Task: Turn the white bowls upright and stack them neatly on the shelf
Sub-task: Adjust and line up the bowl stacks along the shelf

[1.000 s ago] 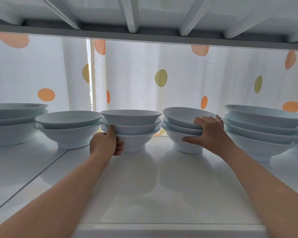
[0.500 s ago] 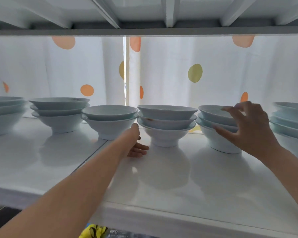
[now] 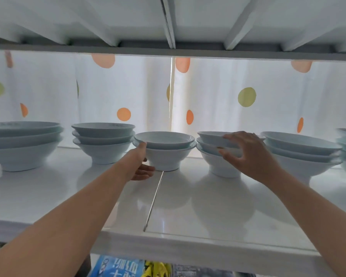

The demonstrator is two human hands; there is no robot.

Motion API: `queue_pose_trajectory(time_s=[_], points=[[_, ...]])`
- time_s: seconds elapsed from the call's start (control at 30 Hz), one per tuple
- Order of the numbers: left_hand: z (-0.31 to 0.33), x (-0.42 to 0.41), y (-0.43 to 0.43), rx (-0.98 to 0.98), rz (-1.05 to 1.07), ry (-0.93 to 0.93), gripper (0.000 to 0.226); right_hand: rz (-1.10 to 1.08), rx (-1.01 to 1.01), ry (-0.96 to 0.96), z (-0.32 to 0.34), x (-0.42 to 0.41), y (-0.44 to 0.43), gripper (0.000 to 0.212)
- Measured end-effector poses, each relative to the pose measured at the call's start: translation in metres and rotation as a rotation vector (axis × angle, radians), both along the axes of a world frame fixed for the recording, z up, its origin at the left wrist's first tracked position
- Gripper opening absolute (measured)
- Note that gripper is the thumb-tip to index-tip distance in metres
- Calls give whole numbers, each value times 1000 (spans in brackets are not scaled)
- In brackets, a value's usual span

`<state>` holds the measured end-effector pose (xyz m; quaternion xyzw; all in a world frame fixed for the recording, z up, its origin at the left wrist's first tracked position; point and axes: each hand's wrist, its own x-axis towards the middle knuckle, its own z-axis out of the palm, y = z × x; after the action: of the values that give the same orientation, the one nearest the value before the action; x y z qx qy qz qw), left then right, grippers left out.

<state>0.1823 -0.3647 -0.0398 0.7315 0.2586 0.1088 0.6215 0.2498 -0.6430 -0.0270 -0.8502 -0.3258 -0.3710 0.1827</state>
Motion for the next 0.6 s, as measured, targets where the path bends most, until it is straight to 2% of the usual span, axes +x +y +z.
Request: queue_pose_trajectory(time_s=[0.27,0.37,0.47,0.53,0.6], points=[[-7,21,43,-84,3,-103,67,46,64,39,-8,-24,86,42],[-14,31,49,-78,-20,-192,73,-30,114,40,-24,-31,125,39],[-23,35,52,-112,-88,-283,77,-118,176,251,-34,-28,146,51],[-26,35,53,-171,-159,-337,78,-104,170,423,-35,-21,149,58],[-28,37,52,-210,-207,-381,77,-50,159,483,-35,-11,148,56]])
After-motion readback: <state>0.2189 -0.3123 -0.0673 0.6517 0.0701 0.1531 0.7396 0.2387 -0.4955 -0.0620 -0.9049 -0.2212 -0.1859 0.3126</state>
